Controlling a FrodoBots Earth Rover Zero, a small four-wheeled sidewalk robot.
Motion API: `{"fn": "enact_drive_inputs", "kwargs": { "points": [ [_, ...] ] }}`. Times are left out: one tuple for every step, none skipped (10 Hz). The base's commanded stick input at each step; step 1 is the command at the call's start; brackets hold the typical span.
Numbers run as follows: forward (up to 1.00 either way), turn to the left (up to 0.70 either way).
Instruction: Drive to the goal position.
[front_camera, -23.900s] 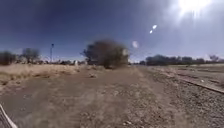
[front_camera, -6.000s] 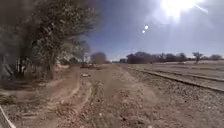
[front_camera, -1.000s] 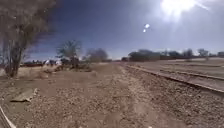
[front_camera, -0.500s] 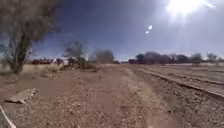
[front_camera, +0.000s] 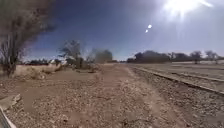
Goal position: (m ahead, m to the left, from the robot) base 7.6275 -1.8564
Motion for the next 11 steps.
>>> {"fn": "enact_drive_inputs", "kwargs": {
  "points": [
    [0.7, 0.0],
    [0.7, 0.0],
    [0.7, 0.0],
    [0.7, 0.0],
    [0.7, 0.0],
    [0.7, 0.0],
    [0.7, 0.0],
    [0.7, 0.0],
    [0.7, 0.0],
    [0.7, 0.0],
    [0.7, 0.0]
  ]
}}
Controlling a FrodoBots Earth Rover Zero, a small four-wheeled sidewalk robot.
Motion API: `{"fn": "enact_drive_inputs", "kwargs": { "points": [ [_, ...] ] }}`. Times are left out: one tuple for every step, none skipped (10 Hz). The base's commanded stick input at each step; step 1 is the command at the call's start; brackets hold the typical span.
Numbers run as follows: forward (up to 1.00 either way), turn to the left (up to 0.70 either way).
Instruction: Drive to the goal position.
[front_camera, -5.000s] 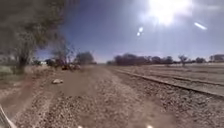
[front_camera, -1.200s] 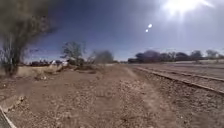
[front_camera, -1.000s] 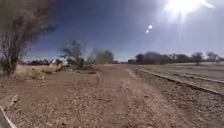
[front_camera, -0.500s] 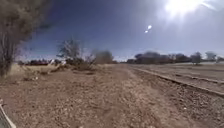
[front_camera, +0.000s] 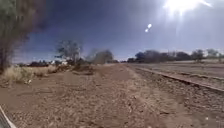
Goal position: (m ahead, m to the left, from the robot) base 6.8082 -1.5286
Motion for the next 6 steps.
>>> {"fn": "enact_drive_inputs", "kwargs": {
  "points": [
    [0.7, 0.0],
    [0.7, 0.0],
    [0.7, 0.0],
    [0.7, 0.0],
    [0.7, 0.0],
    [0.7, 0.0]
  ]
}}
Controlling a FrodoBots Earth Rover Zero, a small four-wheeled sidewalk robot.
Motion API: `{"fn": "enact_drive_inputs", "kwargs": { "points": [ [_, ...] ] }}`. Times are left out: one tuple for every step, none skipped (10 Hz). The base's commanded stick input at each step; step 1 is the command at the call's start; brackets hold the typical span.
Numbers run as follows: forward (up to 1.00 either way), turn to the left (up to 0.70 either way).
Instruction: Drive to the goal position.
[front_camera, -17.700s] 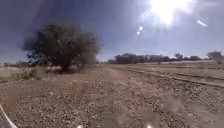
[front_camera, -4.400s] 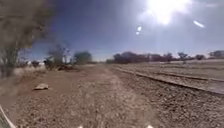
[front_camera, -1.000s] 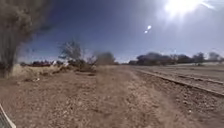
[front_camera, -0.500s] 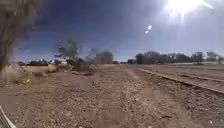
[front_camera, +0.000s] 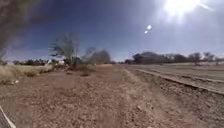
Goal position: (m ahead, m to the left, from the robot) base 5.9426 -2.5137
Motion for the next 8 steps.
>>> {"fn": "enact_drive_inputs", "kwargs": {
  "points": [
    [0.7, 0.0],
    [0.7, 0.0],
    [0.7, 0.0],
    [0.7, 0.0],
    [0.7, 0.0],
    [0.7, 0.0],
    [0.7, 0.0],
    [0.7, 0.0]
  ]
}}
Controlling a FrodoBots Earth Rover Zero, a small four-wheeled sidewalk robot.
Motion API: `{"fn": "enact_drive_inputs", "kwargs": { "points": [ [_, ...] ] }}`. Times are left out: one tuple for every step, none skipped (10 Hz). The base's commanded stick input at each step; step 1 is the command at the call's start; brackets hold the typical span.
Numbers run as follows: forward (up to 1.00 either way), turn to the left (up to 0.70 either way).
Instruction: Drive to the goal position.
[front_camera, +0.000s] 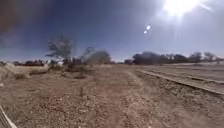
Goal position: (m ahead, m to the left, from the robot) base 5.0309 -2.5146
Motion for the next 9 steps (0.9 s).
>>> {"fn": "enact_drive_inputs", "kwargs": {
  "points": [
    [0.7, 0.0],
    [0.7, 0.0],
    [0.7, 0.0],
    [0.7, 0.0],
    [0.7, 0.0],
    [0.7, 0.0],
    [0.7, 0.0],
    [0.7, 0.0],
    [0.7, 0.0]
  ]
}}
